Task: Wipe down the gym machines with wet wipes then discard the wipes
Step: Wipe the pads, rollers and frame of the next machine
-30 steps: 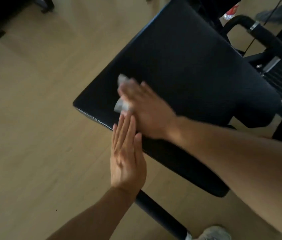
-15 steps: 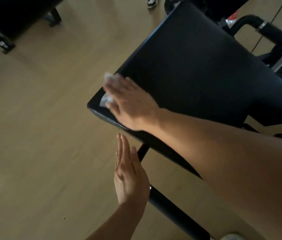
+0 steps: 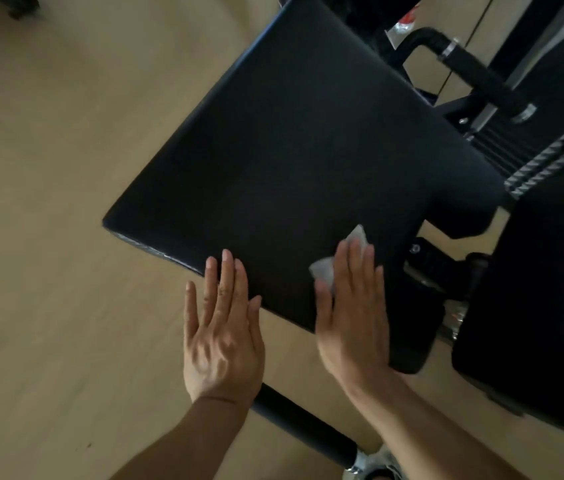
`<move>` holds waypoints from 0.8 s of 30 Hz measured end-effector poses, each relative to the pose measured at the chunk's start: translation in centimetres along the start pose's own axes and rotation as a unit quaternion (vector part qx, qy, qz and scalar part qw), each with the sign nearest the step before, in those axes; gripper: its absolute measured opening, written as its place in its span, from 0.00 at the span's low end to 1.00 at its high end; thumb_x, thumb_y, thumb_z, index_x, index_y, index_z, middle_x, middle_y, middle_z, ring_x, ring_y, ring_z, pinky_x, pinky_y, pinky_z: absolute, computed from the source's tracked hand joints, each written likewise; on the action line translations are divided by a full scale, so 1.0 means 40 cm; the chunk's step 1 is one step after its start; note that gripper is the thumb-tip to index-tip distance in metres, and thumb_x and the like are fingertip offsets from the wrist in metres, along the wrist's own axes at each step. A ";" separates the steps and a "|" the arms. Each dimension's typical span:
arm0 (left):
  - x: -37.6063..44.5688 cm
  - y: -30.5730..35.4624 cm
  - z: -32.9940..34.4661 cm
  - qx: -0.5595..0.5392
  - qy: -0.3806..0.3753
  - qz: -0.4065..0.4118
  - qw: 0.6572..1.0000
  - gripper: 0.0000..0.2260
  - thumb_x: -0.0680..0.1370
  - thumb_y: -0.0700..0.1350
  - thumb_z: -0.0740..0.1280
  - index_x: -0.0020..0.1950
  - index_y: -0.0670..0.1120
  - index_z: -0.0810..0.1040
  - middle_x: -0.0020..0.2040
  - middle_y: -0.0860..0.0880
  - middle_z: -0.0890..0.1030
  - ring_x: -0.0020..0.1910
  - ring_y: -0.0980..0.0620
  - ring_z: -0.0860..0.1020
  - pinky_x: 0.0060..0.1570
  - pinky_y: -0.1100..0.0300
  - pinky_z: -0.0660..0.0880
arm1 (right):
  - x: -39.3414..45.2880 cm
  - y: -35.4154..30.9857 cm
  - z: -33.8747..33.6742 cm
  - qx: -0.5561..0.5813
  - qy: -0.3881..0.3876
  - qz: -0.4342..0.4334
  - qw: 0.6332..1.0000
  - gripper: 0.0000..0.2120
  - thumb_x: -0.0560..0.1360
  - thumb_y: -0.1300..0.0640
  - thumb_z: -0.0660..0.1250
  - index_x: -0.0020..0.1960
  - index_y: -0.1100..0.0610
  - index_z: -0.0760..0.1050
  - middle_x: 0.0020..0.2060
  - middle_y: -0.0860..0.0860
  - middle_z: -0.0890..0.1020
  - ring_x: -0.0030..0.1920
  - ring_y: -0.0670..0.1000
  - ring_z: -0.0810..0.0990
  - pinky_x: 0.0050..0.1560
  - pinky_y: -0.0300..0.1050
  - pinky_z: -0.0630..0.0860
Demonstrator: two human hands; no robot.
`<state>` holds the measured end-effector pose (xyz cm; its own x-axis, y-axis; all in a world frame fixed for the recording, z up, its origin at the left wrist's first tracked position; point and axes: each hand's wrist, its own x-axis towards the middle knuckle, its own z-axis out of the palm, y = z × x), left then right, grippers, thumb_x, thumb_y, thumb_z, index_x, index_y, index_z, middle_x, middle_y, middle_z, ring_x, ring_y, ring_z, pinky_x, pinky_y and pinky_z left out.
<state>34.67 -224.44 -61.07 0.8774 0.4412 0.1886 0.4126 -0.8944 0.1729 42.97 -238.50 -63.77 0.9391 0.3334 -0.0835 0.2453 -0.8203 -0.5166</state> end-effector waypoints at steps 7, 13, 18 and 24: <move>-0.001 0.003 0.000 0.023 -0.013 0.000 1.000 0.24 0.86 0.50 0.48 0.80 0.42 0.60 0.81 0.47 0.59 0.82 0.49 0.52 0.79 0.45 0.52 | -0.043 -0.010 0.014 -0.028 -0.054 -0.160 0.985 0.28 0.87 0.45 0.43 0.83 0.55 0.48 0.83 0.52 0.48 0.82 0.52 0.45 0.81 0.54 0.50; -0.001 0.008 -0.001 0.024 -0.016 0.041 0.999 0.23 0.86 0.50 0.49 0.80 0.42 0.62 0.81 0.47 0.61 0.82 0.48 0.52 0.79 0.43 0.52 | 0.209 0.064 -0.048 -0.007 0.047 0.103 0.994 0.29 0.86 0.45 0.39 0.83 0.56 0.41 0.82 0.53 0.43 0.82 0.52 0.42 0.82 0.54 0.46; 0.003 0.006 0.002 0.005 -0.021 0.021 1.000 0.23 0.86 0.50 0.49 0.80 0.44 0.63 0.81 0.49 0.60 0.82 0.50 0.51 0.78 0.43 0.56 | 0.020 0.105 0.000 0.013 0.080 0.095 0.992 0.27 0.88 0.49 0.45 0.82 0.61 0.47 0.82 0.56 0.50 0.82 0.51 0.46 0.81 0.54 0.50; 0.004 0.003 0.003 -0.006 -0.031 0.025 0.999 0.24 0.87 0.52 0.46 0.80 0.44 0.61 0.81 0.50 0.59 0.82 0.50 0.49 0.77 0.40 0.57 | -0.231 0.094 0.078 -0.012 0.053 0.125 0.991 0.29 0.86 0.45 0.44 0.83 0.59 0.48 0.82 0.52 0.49 0.82 0.49 0.45 0.81 0.54 0.52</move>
<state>34.89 -224.48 -61.14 0.9107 0.3896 0.1374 0.3645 -0.9143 0.1767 34.45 -243.21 -67.61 0.9908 0.0693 -0.1162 0.0067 -0.8828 -0.4697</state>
